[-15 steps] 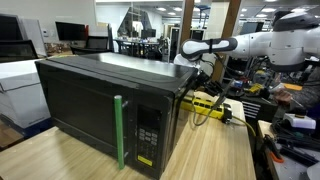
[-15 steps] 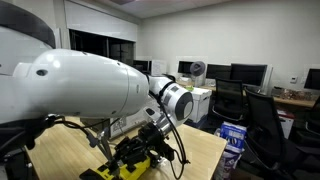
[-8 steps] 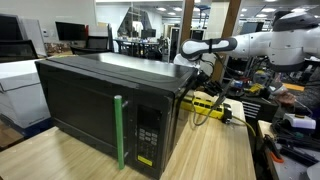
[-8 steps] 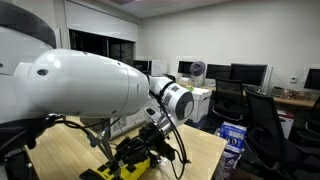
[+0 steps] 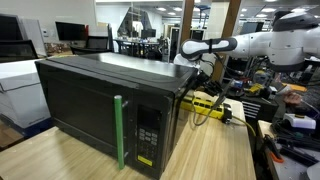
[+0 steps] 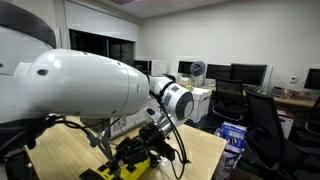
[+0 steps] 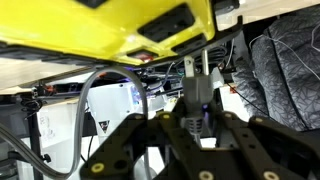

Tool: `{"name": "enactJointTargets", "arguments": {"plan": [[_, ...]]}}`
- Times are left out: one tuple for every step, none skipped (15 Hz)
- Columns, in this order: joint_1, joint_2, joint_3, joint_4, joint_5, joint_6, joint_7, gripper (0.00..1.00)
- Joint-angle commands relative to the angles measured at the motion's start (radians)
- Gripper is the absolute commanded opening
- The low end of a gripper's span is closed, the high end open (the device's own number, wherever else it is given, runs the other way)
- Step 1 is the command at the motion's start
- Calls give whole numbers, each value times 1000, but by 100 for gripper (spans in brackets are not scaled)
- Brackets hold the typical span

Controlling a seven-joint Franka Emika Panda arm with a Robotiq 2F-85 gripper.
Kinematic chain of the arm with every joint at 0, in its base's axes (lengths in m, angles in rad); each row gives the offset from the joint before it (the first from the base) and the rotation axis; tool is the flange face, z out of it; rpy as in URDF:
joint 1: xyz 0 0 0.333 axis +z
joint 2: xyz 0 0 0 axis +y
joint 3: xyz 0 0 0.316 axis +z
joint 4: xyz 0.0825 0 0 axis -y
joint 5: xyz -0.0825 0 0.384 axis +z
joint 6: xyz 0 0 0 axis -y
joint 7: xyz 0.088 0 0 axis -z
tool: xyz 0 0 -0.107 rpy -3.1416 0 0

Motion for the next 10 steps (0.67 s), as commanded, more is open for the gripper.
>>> {"name": "enactJointTargets", "arguments": {"plan": [[-7,0,14,-17,-18,-14,0,7],[-8,0,15,-18,-18,-16,0,7],[-9,0,14,-20,-19,-16,0,7],[-9,0,15,-20,-19,-17,0,7],[-9,0,15,-21,-19,-18,0,7],[-10,0,16,-23,-24,-20,0,7],[-11,0,16,-24,-25,-23,0,7],[-13,0,17,-27,-26,-25,0,7],[-16,0,19,-32,-27,-31,0,7],[-16,0,19,-32,-27,-36,0,7]]}}
